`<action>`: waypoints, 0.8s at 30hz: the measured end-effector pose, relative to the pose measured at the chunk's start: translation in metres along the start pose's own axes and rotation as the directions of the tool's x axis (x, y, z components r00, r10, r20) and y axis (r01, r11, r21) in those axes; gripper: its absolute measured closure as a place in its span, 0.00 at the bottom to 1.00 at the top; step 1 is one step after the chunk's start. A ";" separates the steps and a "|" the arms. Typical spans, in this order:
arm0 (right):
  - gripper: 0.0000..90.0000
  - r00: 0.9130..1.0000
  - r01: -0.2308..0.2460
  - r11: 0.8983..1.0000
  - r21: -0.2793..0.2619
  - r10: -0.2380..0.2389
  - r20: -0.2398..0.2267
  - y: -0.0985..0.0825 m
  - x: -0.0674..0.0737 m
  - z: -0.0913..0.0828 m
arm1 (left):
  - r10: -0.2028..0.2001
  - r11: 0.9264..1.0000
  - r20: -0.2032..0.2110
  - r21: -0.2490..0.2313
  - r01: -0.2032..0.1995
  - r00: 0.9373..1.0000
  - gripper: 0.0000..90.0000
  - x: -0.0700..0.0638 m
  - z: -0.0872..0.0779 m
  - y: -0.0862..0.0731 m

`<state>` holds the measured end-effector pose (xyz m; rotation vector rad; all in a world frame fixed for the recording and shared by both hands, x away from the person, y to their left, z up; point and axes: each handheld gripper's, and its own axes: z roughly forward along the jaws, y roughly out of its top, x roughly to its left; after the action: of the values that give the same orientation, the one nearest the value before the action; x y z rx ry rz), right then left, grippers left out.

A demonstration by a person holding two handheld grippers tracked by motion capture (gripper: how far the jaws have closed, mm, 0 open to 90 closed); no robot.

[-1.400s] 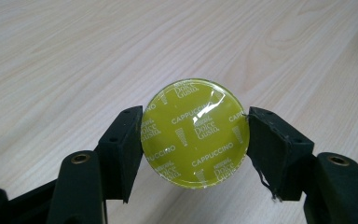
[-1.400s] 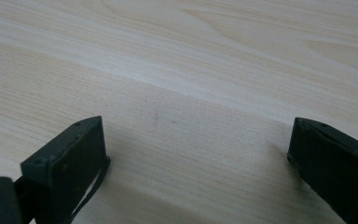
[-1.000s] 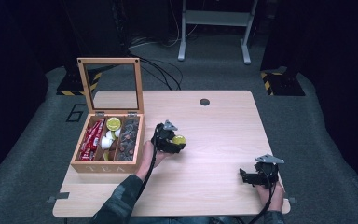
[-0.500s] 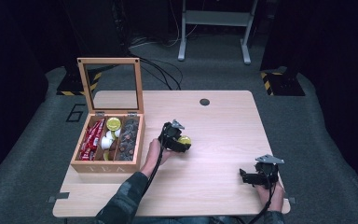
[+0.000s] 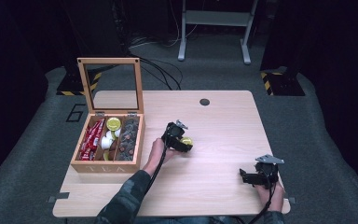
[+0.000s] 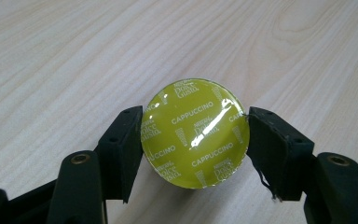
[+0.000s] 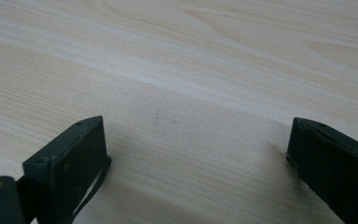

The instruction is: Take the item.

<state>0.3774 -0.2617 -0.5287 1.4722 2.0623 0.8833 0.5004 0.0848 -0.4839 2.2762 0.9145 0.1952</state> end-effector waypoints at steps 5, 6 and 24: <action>0.05 1.000 0.002 1.000 -0.002 -0.002 0.000 0.000 0.000 0.000 | -0.014 1.000 0.000 0.004 0.014 1.000 0.42 0.000 0.002 0.001; 0.05 1.000 0.002 1.000 -0.002 -0.002 0.000 0.000 0.000 0.000 | -0.006 1.000 -0.002 0.011 0.006 1.000 0.42 0.001 0.002 0.001; 0.05 1.000 0.003 1.000 -0.005 -0.003 -0.001 0.000 0.000 0.000 | -0.024 1.000 0.004 -0.016 0.024 1.000 0.27 -0.001 0.002 0.002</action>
<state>0.3775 -0.2618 -0.5289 1.4659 2.0610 0.8871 0.5010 0.0823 -0.4841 2.2492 0.9349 0.1872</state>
